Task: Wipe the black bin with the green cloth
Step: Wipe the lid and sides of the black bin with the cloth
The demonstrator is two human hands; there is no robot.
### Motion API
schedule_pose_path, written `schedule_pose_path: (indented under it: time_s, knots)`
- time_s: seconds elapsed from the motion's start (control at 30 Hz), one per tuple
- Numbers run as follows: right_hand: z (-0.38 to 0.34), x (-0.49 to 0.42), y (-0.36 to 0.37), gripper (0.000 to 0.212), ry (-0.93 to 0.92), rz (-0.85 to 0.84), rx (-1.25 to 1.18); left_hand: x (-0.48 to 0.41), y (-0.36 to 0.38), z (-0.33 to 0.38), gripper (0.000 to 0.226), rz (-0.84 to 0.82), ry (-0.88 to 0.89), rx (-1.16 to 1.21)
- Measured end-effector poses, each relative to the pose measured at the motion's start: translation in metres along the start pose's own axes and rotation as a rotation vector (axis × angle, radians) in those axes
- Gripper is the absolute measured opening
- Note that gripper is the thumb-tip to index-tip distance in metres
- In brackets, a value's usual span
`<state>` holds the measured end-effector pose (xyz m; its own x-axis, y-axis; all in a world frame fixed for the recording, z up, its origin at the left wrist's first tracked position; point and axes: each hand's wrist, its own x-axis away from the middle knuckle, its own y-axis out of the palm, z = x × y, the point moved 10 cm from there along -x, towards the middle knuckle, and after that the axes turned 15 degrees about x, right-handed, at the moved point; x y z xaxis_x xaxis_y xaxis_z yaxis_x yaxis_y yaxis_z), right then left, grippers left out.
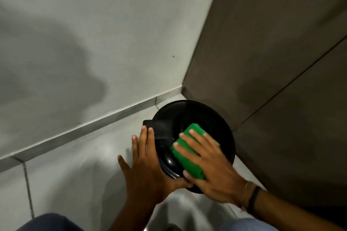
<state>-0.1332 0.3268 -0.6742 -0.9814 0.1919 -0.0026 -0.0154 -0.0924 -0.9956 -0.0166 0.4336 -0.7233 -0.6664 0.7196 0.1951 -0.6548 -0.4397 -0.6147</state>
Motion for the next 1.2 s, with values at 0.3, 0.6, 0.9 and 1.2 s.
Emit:
schedule_pose_path:
  time_s: [0.3,0.6,0.9,1.2]
  knots:
    - [-0.029,-0.051,-0.007,0.066,-0.141,0.024,0.139,-0.004,0.003,0.000,0.181,-0.020,-0.026,-0.034]
    - [0.009,0.067,0.030,0.075,-0.195,0.123,0.153,-0.003,0.002,0.002,0.183,-0.021,-0.011,0.041]
    - [0.119,0.072,0.035,0.065,0.300,0.187,-0.190,0.000,0.002,0.007,0.184,-0.035,0.006,0.084]
    - [0.060,-0.019,-0.002,0.067,0.241,-0.005,0.002,-0.001,0.000,0.007,0.182,0.000,-0.014,0.032]
